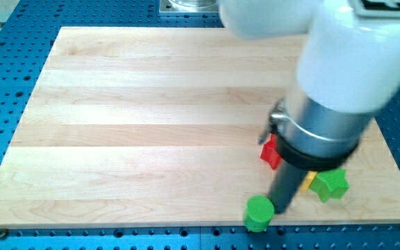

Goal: Slide the red circle to the top left side of the board

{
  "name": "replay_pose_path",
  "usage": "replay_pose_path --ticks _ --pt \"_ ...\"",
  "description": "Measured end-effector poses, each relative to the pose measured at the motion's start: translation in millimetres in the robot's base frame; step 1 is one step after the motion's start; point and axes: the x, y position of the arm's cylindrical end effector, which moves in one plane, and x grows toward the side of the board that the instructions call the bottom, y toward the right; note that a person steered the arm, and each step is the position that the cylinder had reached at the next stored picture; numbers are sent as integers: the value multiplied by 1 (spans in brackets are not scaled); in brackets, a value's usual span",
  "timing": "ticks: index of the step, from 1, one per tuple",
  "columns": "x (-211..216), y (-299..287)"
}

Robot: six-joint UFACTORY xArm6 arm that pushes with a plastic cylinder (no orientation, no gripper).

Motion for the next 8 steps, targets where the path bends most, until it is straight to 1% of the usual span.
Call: replay_pose_path --ticks 1,2,3,4,6,7,8 --pt "-40 -33" --pt "-22 -17" --pt "-18 38" --pt "1 78" --pt "21 125" --pt "2 131" --pt "-23 121"
